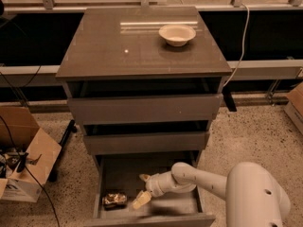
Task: Pick orange can from bottom drawer and place on counter
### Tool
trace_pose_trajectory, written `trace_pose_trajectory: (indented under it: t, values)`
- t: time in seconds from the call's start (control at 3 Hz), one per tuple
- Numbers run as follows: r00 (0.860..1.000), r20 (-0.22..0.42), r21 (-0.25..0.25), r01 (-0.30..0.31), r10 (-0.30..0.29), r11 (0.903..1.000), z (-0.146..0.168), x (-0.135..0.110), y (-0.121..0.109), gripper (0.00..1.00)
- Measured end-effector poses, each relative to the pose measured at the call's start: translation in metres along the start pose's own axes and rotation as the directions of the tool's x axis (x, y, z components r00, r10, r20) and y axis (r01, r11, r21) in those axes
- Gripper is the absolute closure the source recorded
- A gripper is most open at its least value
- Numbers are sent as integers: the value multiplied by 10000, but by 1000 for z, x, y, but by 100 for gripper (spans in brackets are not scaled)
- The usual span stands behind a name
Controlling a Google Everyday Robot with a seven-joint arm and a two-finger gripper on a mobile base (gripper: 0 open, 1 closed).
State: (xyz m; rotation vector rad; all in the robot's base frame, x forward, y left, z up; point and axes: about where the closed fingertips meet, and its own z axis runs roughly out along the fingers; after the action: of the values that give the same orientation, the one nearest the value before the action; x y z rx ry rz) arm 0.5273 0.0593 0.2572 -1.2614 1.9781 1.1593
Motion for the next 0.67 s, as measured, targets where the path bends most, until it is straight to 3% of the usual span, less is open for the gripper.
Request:
trace_pose_trajectory:
  t: [0.33,0.67]
  values:
    - [9983,65,472,571,-574,9973,27,2,-9,0]
    - [9954,122,482,944,-951,9944,54,-1,-15,0]
